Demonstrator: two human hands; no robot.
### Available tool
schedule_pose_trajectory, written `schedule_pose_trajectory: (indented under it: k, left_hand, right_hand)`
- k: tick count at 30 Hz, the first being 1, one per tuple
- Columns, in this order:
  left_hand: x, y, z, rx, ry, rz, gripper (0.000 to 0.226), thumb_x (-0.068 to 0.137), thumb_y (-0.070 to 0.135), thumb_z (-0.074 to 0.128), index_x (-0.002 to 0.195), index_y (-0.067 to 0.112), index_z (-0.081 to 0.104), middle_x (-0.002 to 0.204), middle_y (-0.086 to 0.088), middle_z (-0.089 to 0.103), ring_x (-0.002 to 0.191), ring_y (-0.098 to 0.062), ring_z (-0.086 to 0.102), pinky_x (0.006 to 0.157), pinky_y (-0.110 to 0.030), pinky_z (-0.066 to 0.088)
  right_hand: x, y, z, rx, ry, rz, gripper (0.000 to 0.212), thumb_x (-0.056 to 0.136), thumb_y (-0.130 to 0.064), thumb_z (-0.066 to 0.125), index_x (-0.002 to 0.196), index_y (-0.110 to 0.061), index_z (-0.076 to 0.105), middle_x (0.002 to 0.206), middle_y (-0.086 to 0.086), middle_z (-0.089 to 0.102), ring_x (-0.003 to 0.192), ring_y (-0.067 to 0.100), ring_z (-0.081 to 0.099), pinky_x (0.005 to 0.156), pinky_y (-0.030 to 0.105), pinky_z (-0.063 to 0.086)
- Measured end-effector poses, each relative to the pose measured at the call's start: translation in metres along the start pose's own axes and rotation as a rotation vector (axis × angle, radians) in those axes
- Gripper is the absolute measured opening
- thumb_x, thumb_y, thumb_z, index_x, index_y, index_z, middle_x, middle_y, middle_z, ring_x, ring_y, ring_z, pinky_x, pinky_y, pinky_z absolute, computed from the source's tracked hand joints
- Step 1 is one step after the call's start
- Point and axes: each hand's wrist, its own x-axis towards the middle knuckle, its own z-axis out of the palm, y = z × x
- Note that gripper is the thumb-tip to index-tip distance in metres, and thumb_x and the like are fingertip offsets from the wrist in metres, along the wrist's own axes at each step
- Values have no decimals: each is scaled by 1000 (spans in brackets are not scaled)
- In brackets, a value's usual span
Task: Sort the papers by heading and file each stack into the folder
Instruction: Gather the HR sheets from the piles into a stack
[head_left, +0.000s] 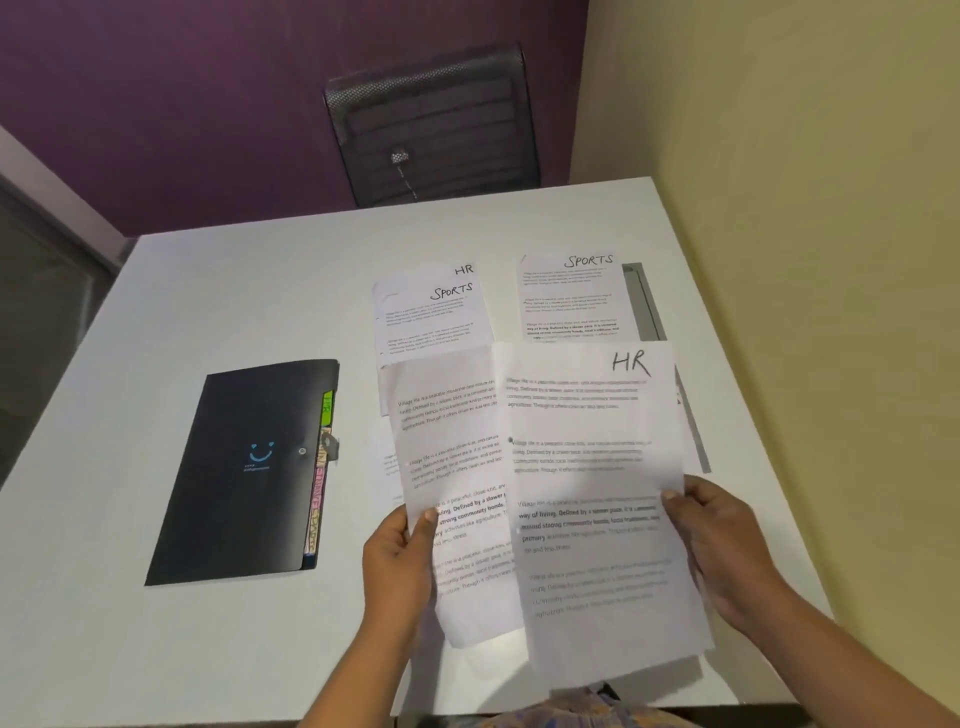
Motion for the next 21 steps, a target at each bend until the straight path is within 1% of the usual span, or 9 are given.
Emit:
schedule_pose_trajectory:
  k: [2, 4, 6, 9, 12, 14, 18, 19, 21]
  left_hand:
    - [1, 5, 1, -43, -98, -17, 20, 98, 12, 57, 113, 11, 70, 104, -7, 76, 96, -27, 73, 82, -41, 60]
    - [2, 13, 0, -62, -182, -47, 22, 98, 15, 56, 115, 11, 69, 105, -10, 76, 97, -29, 73, 84, -45, 59]
    - [5, 20, -5, -19, -223, -71, 24, 99, 25, 55, 108, 11, 71, 98, -12, 77, 87, -25, 74, 72, -35, 61]
    - [14, 28, -17, 64, -224, -68, 40, 101, 41, 44, 96, 12, 72, 87, -6, 77, 70, -12, 72, 55, -18, 54]
    - [22, 39, -28, -11, -306, -54, 27, 99, 26, 53, 106, 6, 69, 95, -10, 77, 80, -18, 75, 58, -21, 55]
    - [27, 44, -36, -29, -361, -35, 19, 98, 12, 56, 111, 5, 68, 100, -11, 77, 87, -25, 75, 62, -26, 58]
    - [36, 50, -47, -32, -445, 39, 20, 98, 6, 54, 108, 8, 71, 101, -10, 77, 92, -27, 74, 69, -29, 59]
    - [38, 53, -48, -24, -449, 77, 20, 97, 6, 54, 105, 9, 72, 99, -8, 77, 91, -24, 74, 69, -27, 58]
    - [42, 57, -48, 19, -424, 175, 20, 96, 5, 57, 96, 14, 75, 94, -5, 78, 87, -18, 74, 69, -23, 57]
  right_hand:
    - [-3, 0, 22, -56, -84, 28, 16, 98, -17, 58, 105, -10, 70, 96, 9, 78, 86, 28, 75, 74, 37, 59]
    - [-5, 2, 42, -79, -143, 73, 19, 97, -20, 61, 108, -8, 70, 98, 8, 78, 89, 27, 75, 82, 41, 59]
    - [-7, 5, 59, -99, -156, 87, 19, 95, -16, 63, 110, -6, 70, 99, 8, 78, 90, 25, 76, 84, 41, 60]
    - [-13, 8, 78, -75, -118, 55, 20, 93, -4, 63, 111, -2, 69, 98, 10, 78, 87, 26, 76, 71, 31, 62]
    - [-21, 5, 92, -71, -104, 36, 18, 93, 4, 59, 107, -3, 68, 96, 12, 77, 81, 22, 76, 60, 24, 59]
    - [-23, 3, 99, -77, -101, 19, 20, 93, 7, 58, 105, -6, 68, 95, 9, 78, 79, 20, 76, 58, 23, 59]
    - [-22, 1, 110, -149, -107, -93, 20, 89, -1, 67, 106, -10, 72, 101, 7, 78, 90, 26, 75, 77, 41, 61]
    - [-23, -1, 113, -139, -102, -120, 18, 88, -3, 69, 104, -10, 73, 98, 6, 78, 91, 27, 75, 76, 40, 61]
    - [-24, -10, 119, -101, -72, -193, 16, 85, -6, 73, 100, -9, 74, 93, 5, 79, 87, 26, 75, 67, 30, 59]
